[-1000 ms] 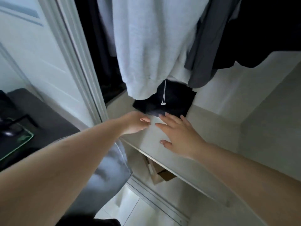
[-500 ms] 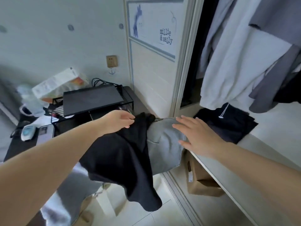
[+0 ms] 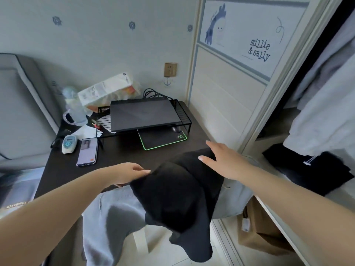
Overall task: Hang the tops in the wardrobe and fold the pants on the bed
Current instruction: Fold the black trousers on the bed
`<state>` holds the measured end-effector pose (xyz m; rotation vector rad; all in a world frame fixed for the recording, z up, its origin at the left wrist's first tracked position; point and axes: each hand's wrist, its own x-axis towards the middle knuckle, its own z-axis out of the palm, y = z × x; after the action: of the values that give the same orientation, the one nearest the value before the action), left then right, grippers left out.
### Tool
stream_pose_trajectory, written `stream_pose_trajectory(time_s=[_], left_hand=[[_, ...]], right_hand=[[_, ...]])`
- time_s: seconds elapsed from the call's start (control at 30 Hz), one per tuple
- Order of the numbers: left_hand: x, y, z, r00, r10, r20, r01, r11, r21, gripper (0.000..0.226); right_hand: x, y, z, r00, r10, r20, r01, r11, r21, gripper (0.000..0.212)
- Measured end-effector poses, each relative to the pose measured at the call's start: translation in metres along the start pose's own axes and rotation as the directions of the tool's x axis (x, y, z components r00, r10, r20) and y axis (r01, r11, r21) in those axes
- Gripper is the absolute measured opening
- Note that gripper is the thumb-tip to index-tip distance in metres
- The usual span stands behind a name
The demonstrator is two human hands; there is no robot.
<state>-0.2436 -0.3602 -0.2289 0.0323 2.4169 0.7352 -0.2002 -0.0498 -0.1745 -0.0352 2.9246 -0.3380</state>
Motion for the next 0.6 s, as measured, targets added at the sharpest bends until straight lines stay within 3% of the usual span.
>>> stream_pose_trajectory(time_s=[0.07, 0.17, 0.23, 0.3, 0.37, 0.5, 0.6], left_hand=[[0.016, -0.006, -0.001, 0.992, -0.056, 0.115, 0.060, 0.998, -0.030, 0.046], [0.050, -0.012, 0.002, 0.956, -0.023, 0.294, 0.126, 0.934, -0.334, 0.049], [0.065, -0.010, 0.009, 0.933, 0.008, 0.360, 0.162, 0.884, -0.438, 0.047], [0.082, -0.006, 0.019, 0.936, 0.013, 0.353, 0.172, 0.856, -0.487, 0.042], [0.097, -0.003, 0.028, 0.973, -0.042, 0.229, 0.170, 0.799, -0.576, 0.044], [0.129, -0.001, 0.032, 0.965, -0.254, 0.070, 0.176, 0.421, -0.890, 0.090], [0.140, 0.003, 0.028, 0.936, -0.339, 0.091, 0.163, 0.189, -0.968, 0.097]], right_hand=[[0.022, -0.003, 0.000, 0.998, 0.040, 0.049, -0.039, 0.999, -0.024, 0.077], [0.058, -0.009, 0.002, 0.982, 0.083, 0.168, -0.064, 0.992, -0.113, 0.076], [0.073, -0.014, 0.005, 0.968, 0.081, 0.237, -0.048, 0.989, -0.141, 0.073], [0.090, -0.021, 0.009, 0.949, 0.067, 0.307, -0.030, 0.992, -0.123, 0.067], [0.101, -0.028, 0.013, 0.934, 0.052, 0.354, -0.025, 0.996, -0.081, 0.064], [0.122, -0.042, 0.023, 0.897, 0.051, 0.440, -0.057, 0.998, 0.000, 0.062], [0.133, -0.053, 0.035, 0.875, 0.040, 0.483, -0.071, 0.996, 0.046, 0.059]])
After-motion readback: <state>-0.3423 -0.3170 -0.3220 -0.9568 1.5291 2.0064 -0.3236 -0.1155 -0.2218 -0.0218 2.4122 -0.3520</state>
